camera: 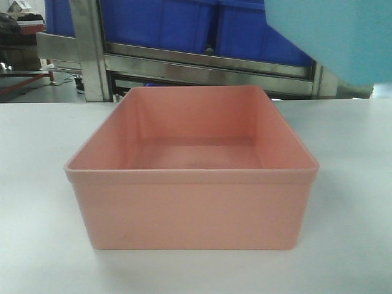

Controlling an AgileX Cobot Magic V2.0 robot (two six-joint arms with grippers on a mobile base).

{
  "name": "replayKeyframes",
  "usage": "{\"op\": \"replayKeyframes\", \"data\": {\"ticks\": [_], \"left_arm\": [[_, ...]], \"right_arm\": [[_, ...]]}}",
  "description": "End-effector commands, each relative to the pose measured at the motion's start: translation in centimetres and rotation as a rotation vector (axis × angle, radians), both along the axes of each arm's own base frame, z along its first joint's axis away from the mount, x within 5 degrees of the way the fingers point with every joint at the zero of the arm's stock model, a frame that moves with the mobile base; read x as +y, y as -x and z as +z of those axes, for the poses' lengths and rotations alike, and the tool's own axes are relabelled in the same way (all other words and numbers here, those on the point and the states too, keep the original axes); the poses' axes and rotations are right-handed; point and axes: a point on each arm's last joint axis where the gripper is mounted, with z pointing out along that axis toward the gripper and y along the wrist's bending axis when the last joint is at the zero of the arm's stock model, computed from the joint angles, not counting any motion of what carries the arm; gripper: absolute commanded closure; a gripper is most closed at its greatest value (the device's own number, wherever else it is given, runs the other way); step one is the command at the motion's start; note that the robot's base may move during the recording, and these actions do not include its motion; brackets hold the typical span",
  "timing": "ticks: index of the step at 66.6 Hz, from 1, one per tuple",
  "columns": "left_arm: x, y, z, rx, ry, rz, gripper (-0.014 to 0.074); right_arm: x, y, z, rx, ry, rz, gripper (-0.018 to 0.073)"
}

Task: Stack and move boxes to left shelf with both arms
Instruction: 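Grip the rim of the light-blue box with the right gripper and lift, then lower the light-blue box into the pink box, open the right gripper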

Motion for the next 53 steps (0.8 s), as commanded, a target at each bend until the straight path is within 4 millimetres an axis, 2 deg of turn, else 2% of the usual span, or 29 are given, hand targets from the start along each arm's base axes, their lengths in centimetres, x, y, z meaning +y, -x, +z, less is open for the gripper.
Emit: {"op": "replayKeyframes", "data": {"ticks": [1, 13, 16, 25, 43, 53], "left_arm": [[-0.2, -0.2, 1.8, -0.105, 0.044, -0.009, 0.0605], [-0.2, -0.2, 1.9, -0.121, 0.052, -0.011, 0.0605], [-0.2, -0.2, 1.9, -0.123, 0.053, -0.011, 0.0605], [-0.2, -0.2, 1.9, -0.123, 0.053, -0.011, 0.0605], [-0.2, -0.2, 1.9, -0.123, 0.053, -0.011, 0.0605], [-0.2, -0.2, 1.9, -0.123, 0.053, -0.011, 0.0605]], "right_arm": [[2.0, 1.6, 4.1, -0.173, -0.138, -0.037, 0.0504], [6.8, 1.9, 4.7, -0.149, -0.296, 0.044, 0.0503], [8.5, 1.8, 4.6, -0.142, -0.318, 0.086, 0.0503], [11.9, 1.5, 4.3, -0.124, -0.340, 0.118, 0.0503], [16.9, -0.1, 1.8, -0.063, -0.301, 0.011, 0.0503], [20.1, -1.0, 0.5, -0.078, -0.254, 0.057, 0.0503]]}}
